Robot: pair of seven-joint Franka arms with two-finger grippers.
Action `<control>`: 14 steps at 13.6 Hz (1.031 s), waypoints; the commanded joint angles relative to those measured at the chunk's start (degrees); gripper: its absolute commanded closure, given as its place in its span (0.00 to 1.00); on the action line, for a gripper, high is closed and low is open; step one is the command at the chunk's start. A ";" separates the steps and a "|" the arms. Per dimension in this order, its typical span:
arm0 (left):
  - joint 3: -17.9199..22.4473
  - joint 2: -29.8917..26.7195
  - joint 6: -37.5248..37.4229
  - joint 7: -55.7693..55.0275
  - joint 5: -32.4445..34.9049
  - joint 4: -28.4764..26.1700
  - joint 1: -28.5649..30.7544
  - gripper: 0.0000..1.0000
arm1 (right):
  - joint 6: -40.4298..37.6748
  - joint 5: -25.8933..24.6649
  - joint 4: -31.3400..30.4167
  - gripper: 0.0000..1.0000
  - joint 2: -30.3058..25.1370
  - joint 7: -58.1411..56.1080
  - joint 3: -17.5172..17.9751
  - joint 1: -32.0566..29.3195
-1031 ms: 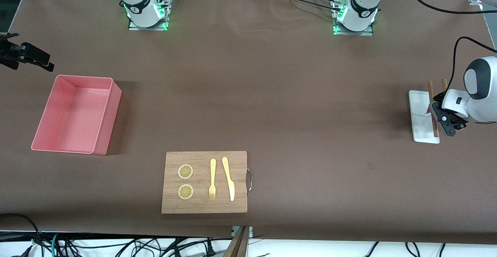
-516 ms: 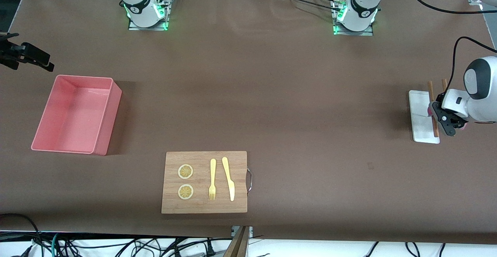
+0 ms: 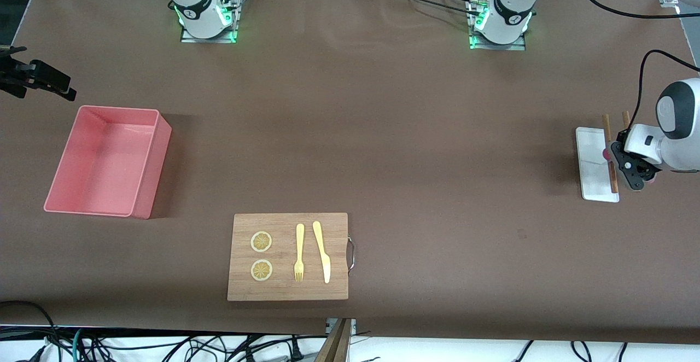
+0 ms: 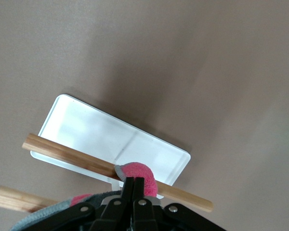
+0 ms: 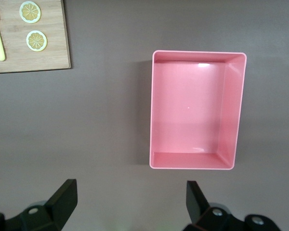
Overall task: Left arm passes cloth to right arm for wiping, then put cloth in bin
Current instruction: 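Lift the cloth with the left gripper while the right gripper rises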
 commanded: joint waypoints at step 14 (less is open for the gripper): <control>-4.08 -1.15 -37.27 -18.64 -13.97 37.62 -8.92 1.00 | -0.41 -0.12 1.04 0.00 0.87 0.21 0.42 -0.32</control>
